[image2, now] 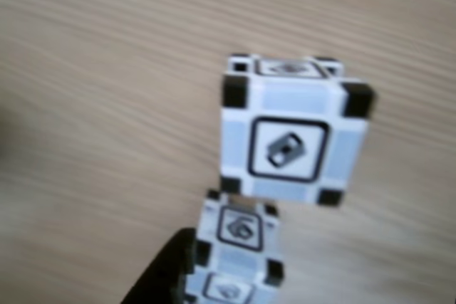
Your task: Stack cubes from left to right.
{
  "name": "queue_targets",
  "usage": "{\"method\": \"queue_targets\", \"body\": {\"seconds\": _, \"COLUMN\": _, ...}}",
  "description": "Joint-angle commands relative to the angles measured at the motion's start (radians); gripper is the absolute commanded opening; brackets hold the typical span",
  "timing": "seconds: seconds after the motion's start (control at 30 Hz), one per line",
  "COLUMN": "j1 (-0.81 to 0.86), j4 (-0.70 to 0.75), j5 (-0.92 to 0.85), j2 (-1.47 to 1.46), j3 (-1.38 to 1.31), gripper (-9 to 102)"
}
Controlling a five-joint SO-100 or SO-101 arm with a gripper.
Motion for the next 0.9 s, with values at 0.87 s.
{"method": "queue_targets", "body": {"seconds": 0.87, "j1": -0.043, "j4": 0.005, "j5": 0.009, "j2": -0.110, "j3": 0.025, "gripper": 41}}
